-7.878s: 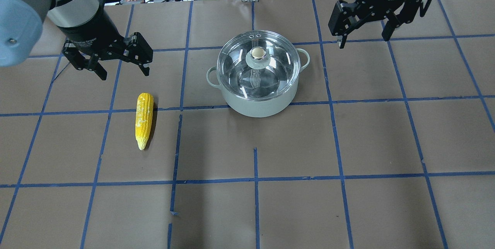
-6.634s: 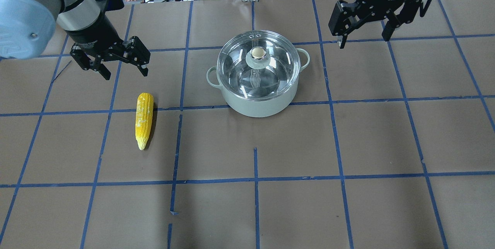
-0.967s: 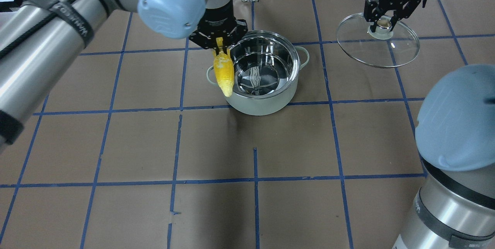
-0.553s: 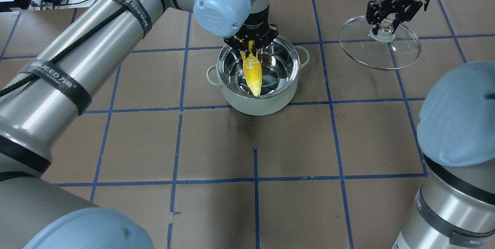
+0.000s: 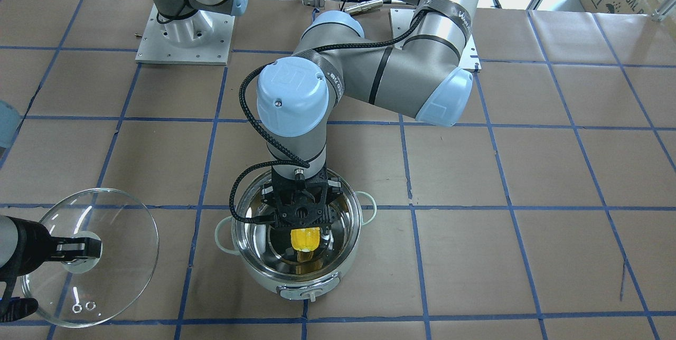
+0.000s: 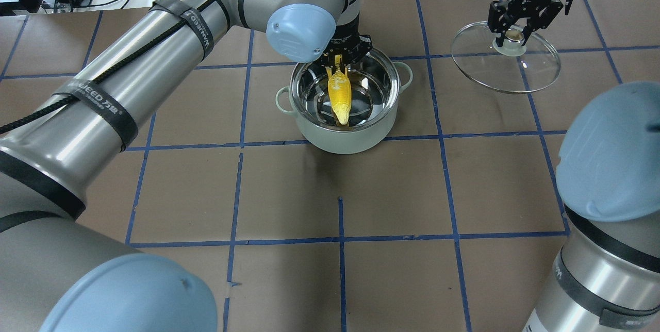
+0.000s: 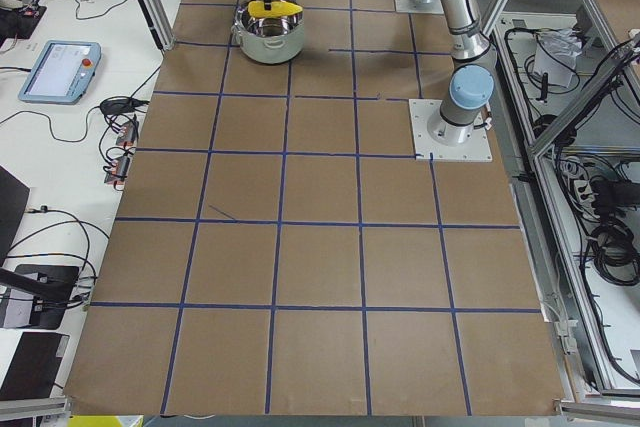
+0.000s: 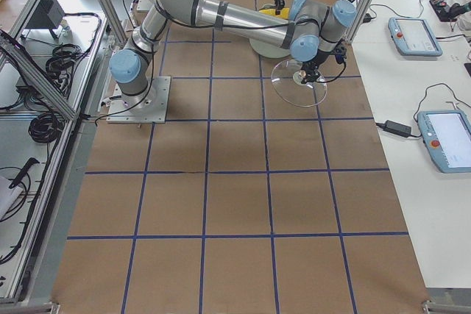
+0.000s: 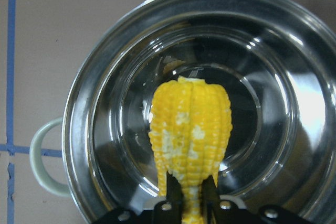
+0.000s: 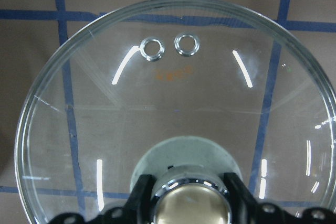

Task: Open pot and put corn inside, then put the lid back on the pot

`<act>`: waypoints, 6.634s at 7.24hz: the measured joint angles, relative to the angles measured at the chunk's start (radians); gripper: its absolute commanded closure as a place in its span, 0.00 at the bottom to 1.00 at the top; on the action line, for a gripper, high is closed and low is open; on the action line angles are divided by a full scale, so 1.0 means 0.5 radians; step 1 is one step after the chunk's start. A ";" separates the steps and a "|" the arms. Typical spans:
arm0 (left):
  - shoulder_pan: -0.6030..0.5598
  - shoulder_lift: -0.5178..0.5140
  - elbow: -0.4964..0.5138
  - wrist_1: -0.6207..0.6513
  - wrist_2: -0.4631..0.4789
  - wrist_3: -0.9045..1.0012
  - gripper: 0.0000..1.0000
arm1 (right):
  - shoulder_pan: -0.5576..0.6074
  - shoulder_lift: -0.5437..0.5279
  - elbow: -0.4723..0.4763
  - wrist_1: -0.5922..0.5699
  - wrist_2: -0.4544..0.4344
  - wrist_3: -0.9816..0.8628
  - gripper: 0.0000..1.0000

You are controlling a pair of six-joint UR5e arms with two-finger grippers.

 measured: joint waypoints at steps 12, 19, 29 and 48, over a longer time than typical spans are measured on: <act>0.544 0.311 -0.199 -0.150 -0.182 0.700 0.00 | 0.315 -0.225 -0.014 0.010 -0.008 0.265 0.92; 0.946 0.916 -0.807 -0.259 -0.027 1.058 0.00 | 1.104 -0.192 0.052 -0.194 -0.143 1.249 0.92; 0.994 0.965 -0.753 -0.521 -0.041 1.054 0.00 | 1.115 -0.178 0.296 -0.573 -0.112 1.385 0.92; 0.991 0.955 -0.757 -0.518 -0.031 1.036 0.00 | 1.067 -0.183 0.264 -0.464 0.020 1.338 0.91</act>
